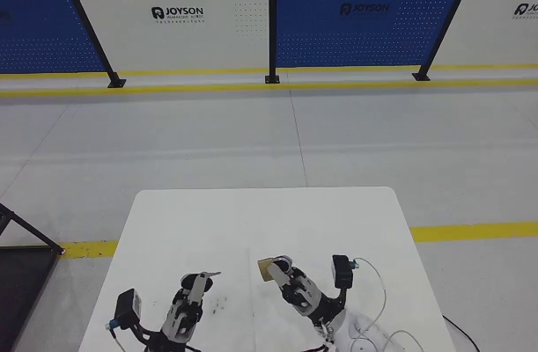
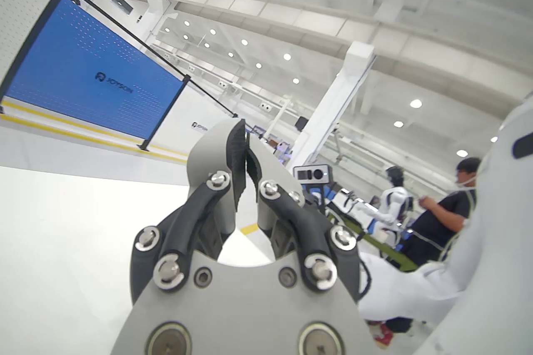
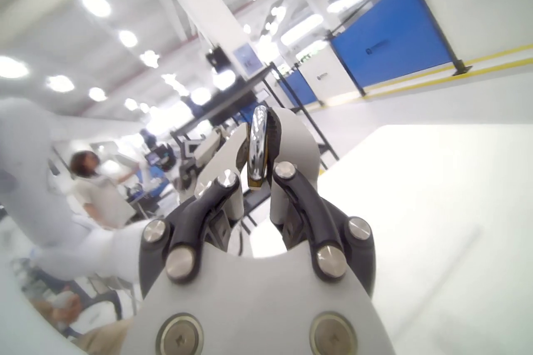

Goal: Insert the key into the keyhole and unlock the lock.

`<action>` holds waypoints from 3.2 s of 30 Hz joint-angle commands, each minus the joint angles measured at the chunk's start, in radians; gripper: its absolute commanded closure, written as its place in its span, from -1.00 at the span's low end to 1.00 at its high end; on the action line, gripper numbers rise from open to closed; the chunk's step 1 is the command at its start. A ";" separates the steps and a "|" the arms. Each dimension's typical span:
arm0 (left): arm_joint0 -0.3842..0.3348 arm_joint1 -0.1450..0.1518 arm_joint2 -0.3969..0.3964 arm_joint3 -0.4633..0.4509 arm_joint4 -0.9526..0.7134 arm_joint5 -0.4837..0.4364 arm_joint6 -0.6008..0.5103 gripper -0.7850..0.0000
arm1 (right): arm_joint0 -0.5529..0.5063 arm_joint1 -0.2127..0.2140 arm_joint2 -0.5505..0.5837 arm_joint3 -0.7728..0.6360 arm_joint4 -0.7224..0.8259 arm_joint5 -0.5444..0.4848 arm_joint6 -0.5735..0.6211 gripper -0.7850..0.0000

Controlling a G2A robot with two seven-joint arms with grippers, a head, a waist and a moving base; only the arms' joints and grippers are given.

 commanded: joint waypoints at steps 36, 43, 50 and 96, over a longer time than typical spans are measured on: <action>-0.213 -0.070 0.259 0.155 -0.213 -0.073 0.025 1.00 | 0.089 -0.069 -0.123 0.091 0.254 -0.017 -0.059 1.00; -0.223 -0.083 0.273 0.157 -0.209 -0.042 0.040 1.00 | 0.087 -0.076 -0.118 0.090 0.224 -0.008 -0.052 1.00; -0.222 -0.091 0.275 0.156 -0.210 -0.023 0.040 1.00 | 0.079 -0.084 -0.114 0.088 0.186 0.005 -0.067 1.00; -0.130 -0.059 0.078 0.164 -0.114 -0.193 -0.152 -1.00 | 0.005 -0.070 0.020 0.037 0.109 -0.024 0.076 1.00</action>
